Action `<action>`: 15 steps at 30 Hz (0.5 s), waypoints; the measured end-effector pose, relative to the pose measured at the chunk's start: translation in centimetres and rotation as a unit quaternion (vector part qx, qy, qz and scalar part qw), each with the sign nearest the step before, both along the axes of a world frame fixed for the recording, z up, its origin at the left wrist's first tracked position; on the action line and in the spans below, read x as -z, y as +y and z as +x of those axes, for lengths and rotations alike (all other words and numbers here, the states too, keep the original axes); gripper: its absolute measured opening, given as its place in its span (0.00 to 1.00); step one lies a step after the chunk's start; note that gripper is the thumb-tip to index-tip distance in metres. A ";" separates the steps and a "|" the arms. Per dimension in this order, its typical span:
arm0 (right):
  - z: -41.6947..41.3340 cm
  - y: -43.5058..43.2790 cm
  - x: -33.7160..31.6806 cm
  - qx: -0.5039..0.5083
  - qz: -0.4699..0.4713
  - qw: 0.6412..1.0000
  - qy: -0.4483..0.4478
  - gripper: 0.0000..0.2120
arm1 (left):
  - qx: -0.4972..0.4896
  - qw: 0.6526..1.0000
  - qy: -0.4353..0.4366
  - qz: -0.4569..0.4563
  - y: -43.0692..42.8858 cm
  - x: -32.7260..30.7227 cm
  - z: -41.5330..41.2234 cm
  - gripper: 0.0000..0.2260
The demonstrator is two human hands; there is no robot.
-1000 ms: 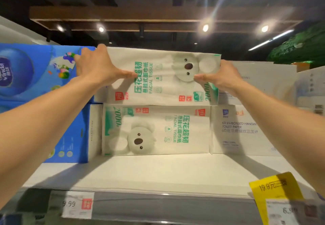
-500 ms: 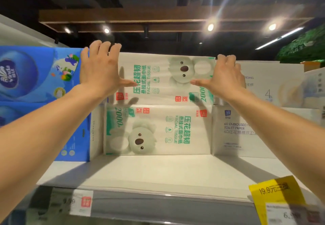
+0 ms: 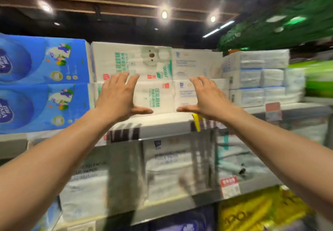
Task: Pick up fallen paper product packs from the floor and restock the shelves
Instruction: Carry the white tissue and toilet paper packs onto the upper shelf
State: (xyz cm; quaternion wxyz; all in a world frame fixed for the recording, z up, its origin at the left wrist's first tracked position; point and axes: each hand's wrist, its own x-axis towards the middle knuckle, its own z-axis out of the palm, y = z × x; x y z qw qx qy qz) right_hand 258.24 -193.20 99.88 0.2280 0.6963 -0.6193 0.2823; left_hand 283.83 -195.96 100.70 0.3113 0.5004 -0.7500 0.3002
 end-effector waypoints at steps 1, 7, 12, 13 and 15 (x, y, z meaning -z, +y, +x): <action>-0.8 2.0 0.6 0.015 0.012 1.000 0.006 0.53 | 0.016 1.000 -0.008 0.014 1.2 0.7 -0.9 0.54; -7.9 13.7 3.6 0.104 0.055 0.993 0.017 0.51 | 0.132 0.989 -0.025 0.061 7.0 3.0 -9.3 0.60; -17.1 23.9 5.4 0.178 0.069 0.982 0.000 0.53 | 0.267 0.960 -0.045 0.068 13.5 5.2 -20.8 0.58; -19.2 26.2 5.8 0.197 0.070 0.978 0.000 0.53 | 0.291 0.953 -0.054 0.063 14.9 5.7 -23.6 0.58; -23.7 31.0 6.9 0.240 0.076 0.968 0.001 0.54 | 0.329 0.939 -0.071 0.066 17.8 6.6 -29.5 0.57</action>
